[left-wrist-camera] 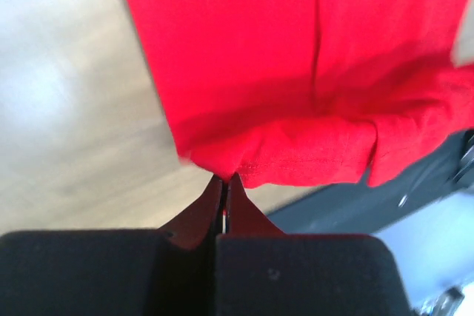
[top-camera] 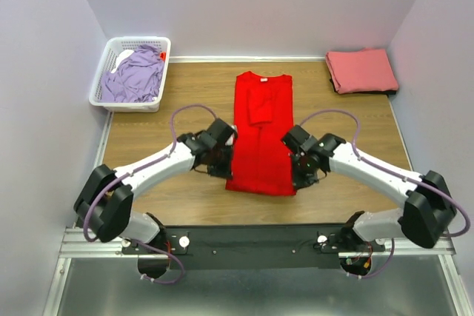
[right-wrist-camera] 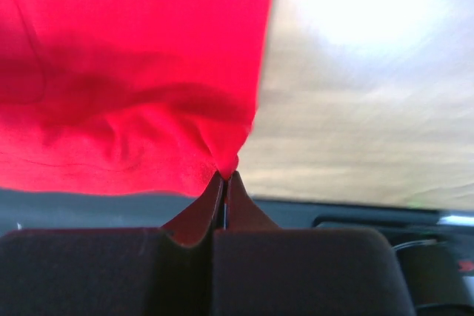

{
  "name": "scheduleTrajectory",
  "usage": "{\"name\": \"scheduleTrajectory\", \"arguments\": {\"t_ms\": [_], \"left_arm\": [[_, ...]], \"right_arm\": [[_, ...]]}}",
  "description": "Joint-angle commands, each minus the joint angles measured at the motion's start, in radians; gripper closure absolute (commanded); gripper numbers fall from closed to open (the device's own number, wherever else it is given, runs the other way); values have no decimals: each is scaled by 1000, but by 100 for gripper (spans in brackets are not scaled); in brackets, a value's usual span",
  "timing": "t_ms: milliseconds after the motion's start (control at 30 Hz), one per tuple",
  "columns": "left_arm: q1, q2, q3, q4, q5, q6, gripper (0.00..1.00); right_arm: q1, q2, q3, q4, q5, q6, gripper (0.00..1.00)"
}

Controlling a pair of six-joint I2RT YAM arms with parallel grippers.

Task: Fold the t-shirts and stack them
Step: Fold the tshirt

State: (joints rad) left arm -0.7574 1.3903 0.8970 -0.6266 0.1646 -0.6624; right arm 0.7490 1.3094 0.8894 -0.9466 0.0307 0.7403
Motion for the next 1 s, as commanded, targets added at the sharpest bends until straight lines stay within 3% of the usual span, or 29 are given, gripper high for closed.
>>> {"name": "scheduleTrajectory", "arguments": {"t_ms": [0,300,967], "left_arm": [[93,84,123,33,-49,132,100],[164,321,299,172,-80,248,100],[216,486,405,297,-184,241,100]], "right_arm": [[-57,103,134,-55,236,-116,99],[-252,249,295,124,371,-330,99],[-321,504,464,308,348,-430,99]]}}
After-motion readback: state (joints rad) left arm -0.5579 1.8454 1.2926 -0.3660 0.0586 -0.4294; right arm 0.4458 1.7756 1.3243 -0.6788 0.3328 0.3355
